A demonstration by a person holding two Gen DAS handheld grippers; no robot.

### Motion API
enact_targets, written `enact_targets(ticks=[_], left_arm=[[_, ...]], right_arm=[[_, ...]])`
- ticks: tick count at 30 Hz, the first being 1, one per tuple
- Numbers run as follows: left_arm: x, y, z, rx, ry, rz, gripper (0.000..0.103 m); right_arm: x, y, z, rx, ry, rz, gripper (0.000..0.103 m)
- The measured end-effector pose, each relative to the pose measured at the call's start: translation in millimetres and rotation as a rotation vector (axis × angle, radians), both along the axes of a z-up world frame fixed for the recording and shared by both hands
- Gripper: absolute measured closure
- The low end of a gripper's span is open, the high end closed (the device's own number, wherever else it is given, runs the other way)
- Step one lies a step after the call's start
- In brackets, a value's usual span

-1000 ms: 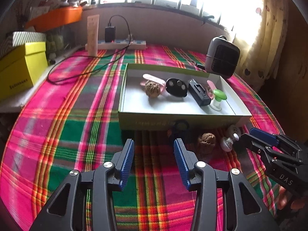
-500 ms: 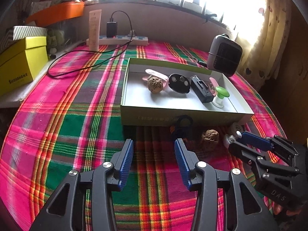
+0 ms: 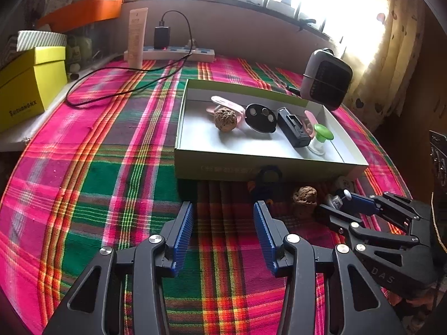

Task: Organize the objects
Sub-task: 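Close right tool on the white knob-topped object while left tool approaches the second walnut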

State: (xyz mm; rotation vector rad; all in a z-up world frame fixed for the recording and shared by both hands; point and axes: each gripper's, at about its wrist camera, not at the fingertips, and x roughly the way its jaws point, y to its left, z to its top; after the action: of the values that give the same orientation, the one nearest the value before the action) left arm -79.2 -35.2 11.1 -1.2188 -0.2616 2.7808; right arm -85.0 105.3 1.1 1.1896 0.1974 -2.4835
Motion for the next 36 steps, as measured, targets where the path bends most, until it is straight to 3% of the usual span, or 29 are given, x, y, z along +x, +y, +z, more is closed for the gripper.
enact_targets(ticks=[6,8,11,28,36], left_arm=[[-1,1,0,0.004,-0.003,-0.009,0.060],[-2,1,-1,0.007,-0.005,-0.010,0.060],[-2,1,-1,0.010,-0.008,-0.014,0.060],[-10,10,4,0.040,-0.015,-0.051,0.060],[-22,16,0,0.012,-0.040,-0.052,0.060]], right_arm=[[-1,1,0,-0.001,-0.003,-0.003,0.064],[-1,1,1,-0.005,-0.002,-0.001,0.072],[0,3,2,-0.011,0.003,-0.004,0.076],[9,10,4,-0.056,0.011,-0.002,0.077],[11,14,5,-0.068,0.016,-0.006,0.077]])
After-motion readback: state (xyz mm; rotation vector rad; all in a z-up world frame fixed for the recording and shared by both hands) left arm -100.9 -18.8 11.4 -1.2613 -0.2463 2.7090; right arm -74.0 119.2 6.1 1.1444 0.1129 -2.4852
